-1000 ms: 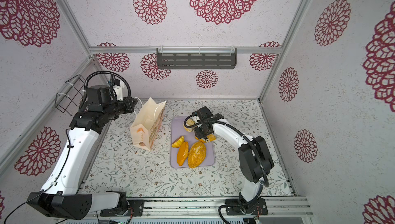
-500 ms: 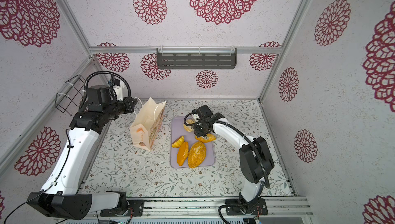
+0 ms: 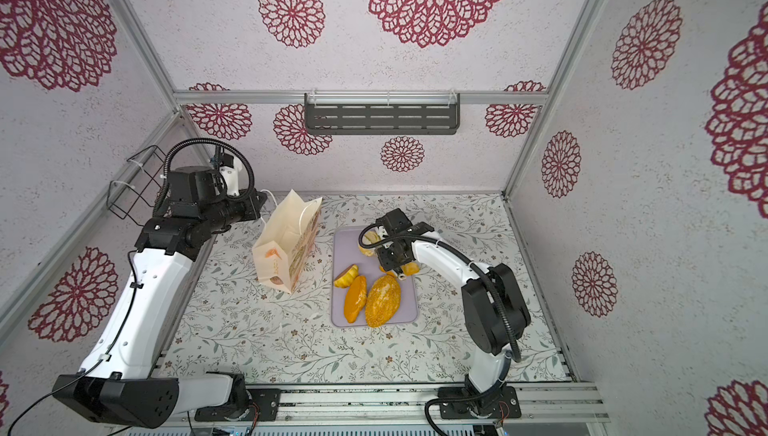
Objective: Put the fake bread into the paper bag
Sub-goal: 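Lower the tongs onto the pale bun at the tray's far end and pinch it, then lift the pinched pale bun with the tongs above the tray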
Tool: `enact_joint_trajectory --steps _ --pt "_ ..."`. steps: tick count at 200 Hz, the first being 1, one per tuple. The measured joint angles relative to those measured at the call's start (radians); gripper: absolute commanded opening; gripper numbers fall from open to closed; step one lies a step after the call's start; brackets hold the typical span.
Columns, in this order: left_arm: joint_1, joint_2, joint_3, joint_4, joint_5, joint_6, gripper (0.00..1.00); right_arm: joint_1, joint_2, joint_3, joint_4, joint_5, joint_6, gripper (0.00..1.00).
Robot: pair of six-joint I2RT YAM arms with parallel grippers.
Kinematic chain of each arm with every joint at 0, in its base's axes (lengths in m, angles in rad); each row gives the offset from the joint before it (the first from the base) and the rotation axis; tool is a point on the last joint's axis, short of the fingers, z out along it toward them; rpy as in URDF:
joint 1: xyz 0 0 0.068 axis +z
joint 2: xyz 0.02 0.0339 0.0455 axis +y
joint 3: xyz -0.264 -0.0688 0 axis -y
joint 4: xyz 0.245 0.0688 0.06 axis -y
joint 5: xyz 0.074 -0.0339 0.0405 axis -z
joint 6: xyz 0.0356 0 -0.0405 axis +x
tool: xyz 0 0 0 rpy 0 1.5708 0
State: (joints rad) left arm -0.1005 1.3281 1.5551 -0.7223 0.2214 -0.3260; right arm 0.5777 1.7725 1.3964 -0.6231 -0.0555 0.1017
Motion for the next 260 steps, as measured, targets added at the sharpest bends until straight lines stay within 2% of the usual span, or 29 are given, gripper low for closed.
enact_joint_trajectory --steps 21,68,121,168,205,260 --pt "0.000 0.000 0.000 0.000 0.000 0.000 0.00 0.000 0.009 0.000 0.010 -0.008 0.005 0.36" --pt "-0.001 -0.001 0.000 0.000 0.000 0.000 0.00 0.000 0.020 -0.007 0.034 -0.039 0.022 0.19" --pt "-0.005 -0.008 0.000 -0.001 -0.004 -0.001 0.00 0.000 -0.007 -0.046 0.069 -0.073 0.044 0.12" --pt "-0.022 -0.007 0.002 -0.005 -0.024 -0.003 0.00 0.000 -0.150 -0.073 0.082 -0.103 0.087 0.04" --pt "-0.033 0.000 0.043 -0.018 -0.033 -0.003 0.00 0.000 -0.251 -0.073 0.106 -0.128 0.121 0.02" --pt "-0.059 0.011 0.053 -0.024 -0.061 -0.004 0.00 0.000 -0.305 -0.061 0.101 -0.144 0.151 0.01"
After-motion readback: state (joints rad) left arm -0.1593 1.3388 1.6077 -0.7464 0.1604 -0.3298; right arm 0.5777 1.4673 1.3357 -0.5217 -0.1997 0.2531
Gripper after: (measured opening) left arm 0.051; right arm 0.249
